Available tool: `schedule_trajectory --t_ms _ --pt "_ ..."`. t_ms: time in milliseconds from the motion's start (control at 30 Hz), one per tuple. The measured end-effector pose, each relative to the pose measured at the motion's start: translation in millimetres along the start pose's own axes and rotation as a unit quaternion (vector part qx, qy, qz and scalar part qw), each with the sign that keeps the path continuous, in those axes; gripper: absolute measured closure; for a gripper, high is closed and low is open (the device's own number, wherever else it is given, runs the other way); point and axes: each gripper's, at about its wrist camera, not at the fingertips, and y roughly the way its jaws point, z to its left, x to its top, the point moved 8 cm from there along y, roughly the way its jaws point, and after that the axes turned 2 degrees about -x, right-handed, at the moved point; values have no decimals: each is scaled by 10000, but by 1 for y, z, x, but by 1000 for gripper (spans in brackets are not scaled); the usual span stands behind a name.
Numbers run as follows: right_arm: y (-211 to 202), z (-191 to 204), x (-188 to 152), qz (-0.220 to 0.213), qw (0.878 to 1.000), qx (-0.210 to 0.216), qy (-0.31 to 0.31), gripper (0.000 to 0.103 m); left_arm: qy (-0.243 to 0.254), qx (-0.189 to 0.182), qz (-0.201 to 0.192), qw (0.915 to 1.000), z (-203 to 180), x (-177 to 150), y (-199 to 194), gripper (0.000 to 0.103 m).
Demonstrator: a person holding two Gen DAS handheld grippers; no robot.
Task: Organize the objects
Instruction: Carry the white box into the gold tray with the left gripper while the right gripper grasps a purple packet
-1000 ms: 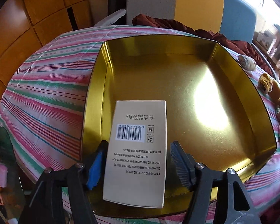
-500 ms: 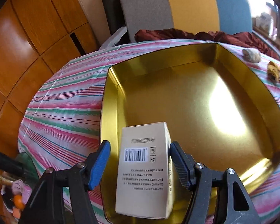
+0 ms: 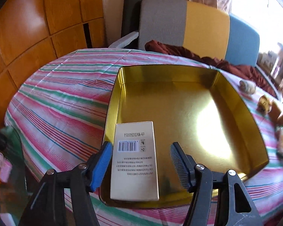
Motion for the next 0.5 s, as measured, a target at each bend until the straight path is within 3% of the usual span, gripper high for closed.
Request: schedule_trajectory --t_ms 300,500 --pt "-24 -8 9 -387 9984 -67 413 67 -91 -187 -288 9994 9 -6 -27 37" --pt "-77 4 25 -1174 9925 -1 331 67 -201 -263 -318 9989 17 -11 -31 37"
